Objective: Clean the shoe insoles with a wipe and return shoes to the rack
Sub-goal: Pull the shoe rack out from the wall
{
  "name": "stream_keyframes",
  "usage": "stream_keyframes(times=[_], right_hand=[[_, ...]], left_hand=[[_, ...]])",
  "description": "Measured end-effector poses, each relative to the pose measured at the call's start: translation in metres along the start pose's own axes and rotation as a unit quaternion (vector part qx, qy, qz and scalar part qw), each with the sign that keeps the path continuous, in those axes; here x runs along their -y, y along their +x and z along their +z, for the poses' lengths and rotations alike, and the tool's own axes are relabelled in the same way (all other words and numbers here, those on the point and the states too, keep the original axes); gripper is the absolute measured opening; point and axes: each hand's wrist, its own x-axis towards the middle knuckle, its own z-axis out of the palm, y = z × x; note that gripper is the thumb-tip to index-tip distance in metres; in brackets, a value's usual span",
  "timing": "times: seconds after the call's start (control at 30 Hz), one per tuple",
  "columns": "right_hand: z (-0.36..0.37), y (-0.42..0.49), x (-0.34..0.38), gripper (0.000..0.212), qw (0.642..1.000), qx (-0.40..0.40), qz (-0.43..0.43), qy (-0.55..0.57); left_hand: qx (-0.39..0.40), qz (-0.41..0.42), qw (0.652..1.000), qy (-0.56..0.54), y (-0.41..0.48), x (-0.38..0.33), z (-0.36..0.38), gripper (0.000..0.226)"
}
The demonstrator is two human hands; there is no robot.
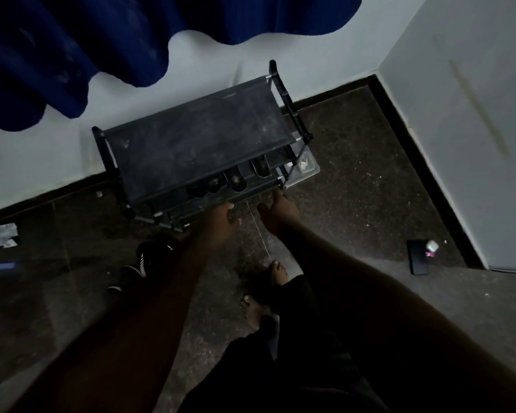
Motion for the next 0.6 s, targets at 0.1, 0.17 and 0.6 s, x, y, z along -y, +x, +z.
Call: stream_keyframes(times=[0.1, 0.17, 0.6], right_hand=[[0.009, 0.011, 0.007, 0.056, 1.000, 0.004, -0.003, 0.006], [0.012, 0.026, 0.010, 0.057, 1.000, 0.011, -0.001, 0.002], [0.066, 0.170, 0.016, 0.053, 0.994, 0.078, -0.057, -0.043]], left_hand=[[0.009, -0.016, 1.000, -0.021, 0.011, 0.007, 0.004, 0.048], [0.010, -0.023, 0.999, -0.024, 0.026, 0.010, 0.006, 0.045], [-0.003, -0.004, 0.995, 0.104, 0.164, 0.059, 0.014, 0.050]])
